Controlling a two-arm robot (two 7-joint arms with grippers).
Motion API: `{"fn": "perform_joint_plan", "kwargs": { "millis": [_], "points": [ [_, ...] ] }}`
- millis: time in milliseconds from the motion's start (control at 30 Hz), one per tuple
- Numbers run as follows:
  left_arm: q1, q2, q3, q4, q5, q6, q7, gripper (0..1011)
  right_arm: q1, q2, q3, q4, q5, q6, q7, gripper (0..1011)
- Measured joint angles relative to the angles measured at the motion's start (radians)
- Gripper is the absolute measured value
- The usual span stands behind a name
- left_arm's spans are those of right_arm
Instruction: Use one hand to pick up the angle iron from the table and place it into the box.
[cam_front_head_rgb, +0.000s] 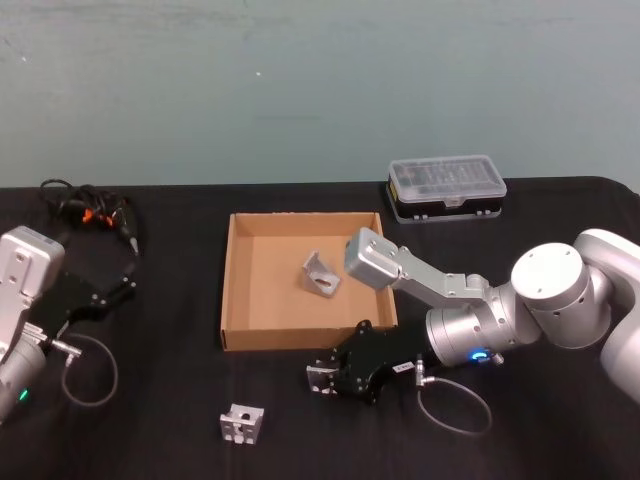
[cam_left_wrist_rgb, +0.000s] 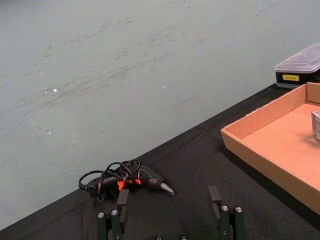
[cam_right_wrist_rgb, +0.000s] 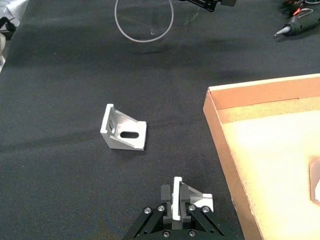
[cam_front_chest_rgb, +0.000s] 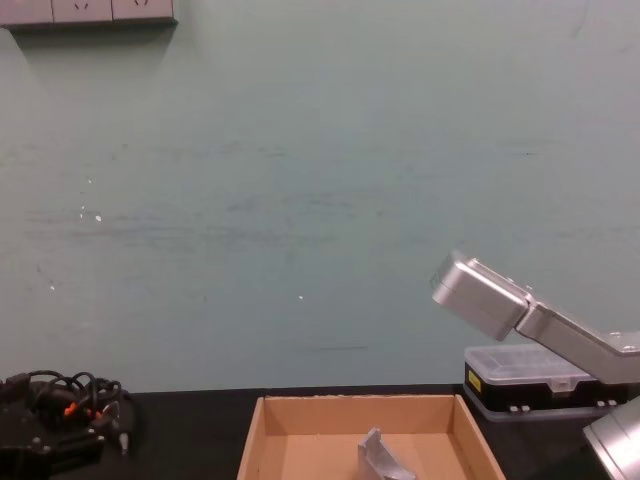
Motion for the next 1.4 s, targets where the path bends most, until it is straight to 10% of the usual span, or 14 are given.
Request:
{"fn": "perform_joint_plan", "kwargs": {
  "millis": [667,1033,1400],
  "points": [
    [0.0,0.0,0.0,0.0,0.0,0.0,0.0,1000,-0.001,0.001,0.002,-0.004,0.003,-0.001,0.0,79],
    [0.0,0.0,0.0,0.0,0.0,0.0,0.0,1000,-0.014,0.031,0.073,-0.104,0.106,-0.004,-0.006,79],
    [0.0,0.0,0.0,0.0,0.0,0.0,0.0,1000,0.002,-0.015,0.126,-0.087,0.161,0.071,-0.149,79]
  ]
}}
